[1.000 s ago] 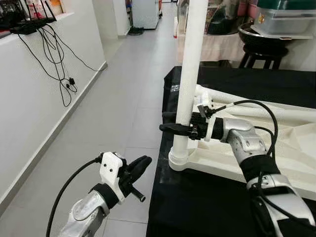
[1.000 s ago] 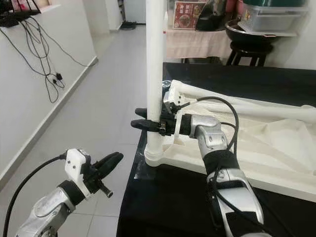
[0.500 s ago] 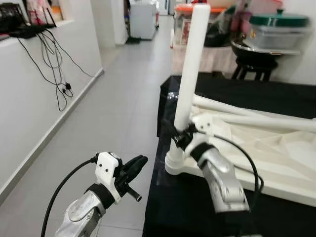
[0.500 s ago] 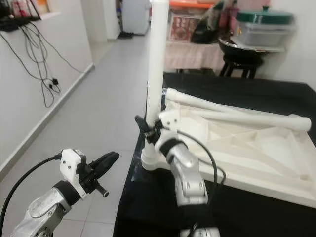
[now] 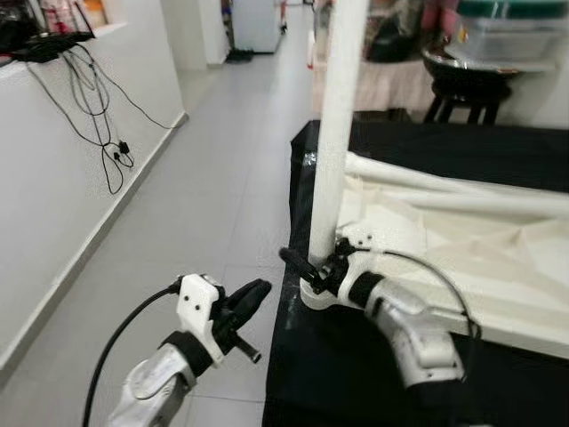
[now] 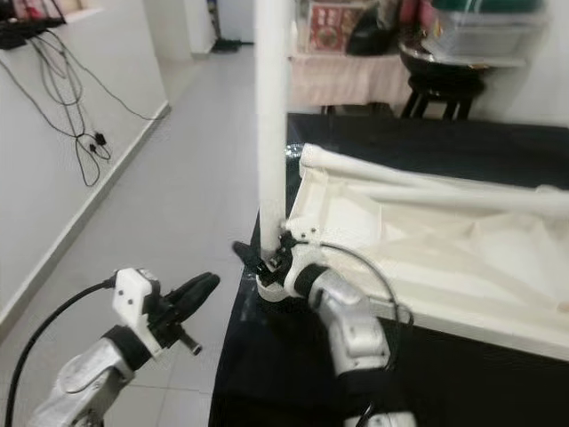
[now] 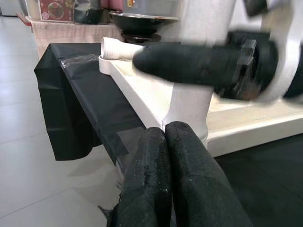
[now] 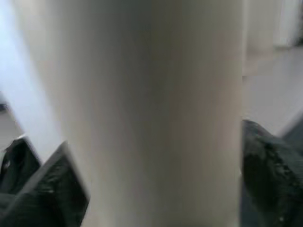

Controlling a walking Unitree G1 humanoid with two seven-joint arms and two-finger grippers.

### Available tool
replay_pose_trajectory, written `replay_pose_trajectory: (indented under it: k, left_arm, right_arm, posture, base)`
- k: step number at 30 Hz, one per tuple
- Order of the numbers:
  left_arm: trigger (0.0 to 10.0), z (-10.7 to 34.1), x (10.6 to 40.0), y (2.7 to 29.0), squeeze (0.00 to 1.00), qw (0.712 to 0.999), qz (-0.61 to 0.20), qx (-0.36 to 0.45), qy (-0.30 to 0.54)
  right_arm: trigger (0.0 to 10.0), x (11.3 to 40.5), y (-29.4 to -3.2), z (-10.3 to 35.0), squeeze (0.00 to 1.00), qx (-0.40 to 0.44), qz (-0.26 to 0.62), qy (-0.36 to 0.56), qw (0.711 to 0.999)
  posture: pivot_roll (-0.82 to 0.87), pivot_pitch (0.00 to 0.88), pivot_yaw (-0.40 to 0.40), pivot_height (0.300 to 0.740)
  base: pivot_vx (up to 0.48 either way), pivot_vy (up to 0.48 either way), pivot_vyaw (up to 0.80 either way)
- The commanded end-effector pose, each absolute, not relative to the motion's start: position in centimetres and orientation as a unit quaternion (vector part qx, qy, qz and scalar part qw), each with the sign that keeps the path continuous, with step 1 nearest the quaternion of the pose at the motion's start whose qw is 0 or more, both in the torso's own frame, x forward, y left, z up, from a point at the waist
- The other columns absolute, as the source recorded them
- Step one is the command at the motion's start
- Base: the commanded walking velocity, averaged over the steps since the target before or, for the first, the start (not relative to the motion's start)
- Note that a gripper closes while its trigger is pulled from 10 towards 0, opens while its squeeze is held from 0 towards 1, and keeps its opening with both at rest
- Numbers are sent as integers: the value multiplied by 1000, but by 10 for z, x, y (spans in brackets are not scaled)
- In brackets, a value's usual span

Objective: Building children table

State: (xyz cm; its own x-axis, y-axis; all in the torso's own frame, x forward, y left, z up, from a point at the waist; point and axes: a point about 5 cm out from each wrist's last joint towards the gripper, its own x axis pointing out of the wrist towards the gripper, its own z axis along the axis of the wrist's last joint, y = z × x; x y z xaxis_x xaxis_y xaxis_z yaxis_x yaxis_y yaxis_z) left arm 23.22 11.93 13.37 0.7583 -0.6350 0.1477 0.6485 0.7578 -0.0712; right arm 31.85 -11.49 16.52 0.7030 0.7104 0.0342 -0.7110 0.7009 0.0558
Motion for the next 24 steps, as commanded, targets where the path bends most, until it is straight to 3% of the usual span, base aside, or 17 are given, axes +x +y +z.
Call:
replay_pose_trajectory:
  k: [1, 2, 3, 4, 6, 17, 18, 19, 24]
  left_arm:
    - [10000, 130, 232, 120, 0, 937, -340, -55, -49]
    - [10000, 130, 232, 120, 0, 937, -340, -55, -49]
    - [10000, 130, 233, 119, 0, 938, -340, -54, -49]
    - [10000, 130, 233, 119, 0, 938, -340, -54, -49]
    - [10000, 130, 233, 119, 0, 938, -340, -50, -48]
    - [10000, 129, 227, 115, 0, 935, -349, -29, -50]
    - [10000, 129, 225, 114, 0, 934, -352, -29, -49]
    - [10000, 130, 223, 113, 0, 936, -347, -22, -50]
    - [10000, 130, 219, 113, 0, 939, -341, -17, -50]
  right_arm:
    - [10000, 323, -119, 171, 0, 8, 446, -4, 895]
    - [10000, 323, -119, 171, 0, 8, 446, -4, 895]
    - [10000, 328, -128, 173, 0, -25, 492, 8, 870]
    - [10000, 328, -128, 173, 0, -25, 492, 8, 870]
    - [10000, 337, -143, 175, 0, -54, 545, 33, 836]
    - [10000, 356, -151, 187, 0, -31, 578, 61, 813]
    - [5765, 357, -154, 187, 0, -25, 576, 64, 814]
    - [0, 358, -160, 186, 0, -19, 578, 69, 813]
    - [0, 357, -171, 182, 0, -8, 587, 75, 806]
  posture:
    - [-11, 14, 4, 740]
    - [-11, 14, 4, 740]
    - [-11, 13, 2, 740]
    - [-11, 13, 2, 740]
    - [-3, 9, 3, 740]
    - [11, 0, 3, 740]
    - [15, 0, 4, 740]
    - [11, 0, 4, 740]
    - [-3, 0, 11, 740]
  base:
    - [0, 0, 0]
    - [0, 0, 0]
    - [0, 0, 0]
    - [0, 0, 0]
    - [0, 0, 0]
    - [0, 0, 0]
    - [0, 0, 0]
    - [0, 0, 0]
    - [0, 0, 0]
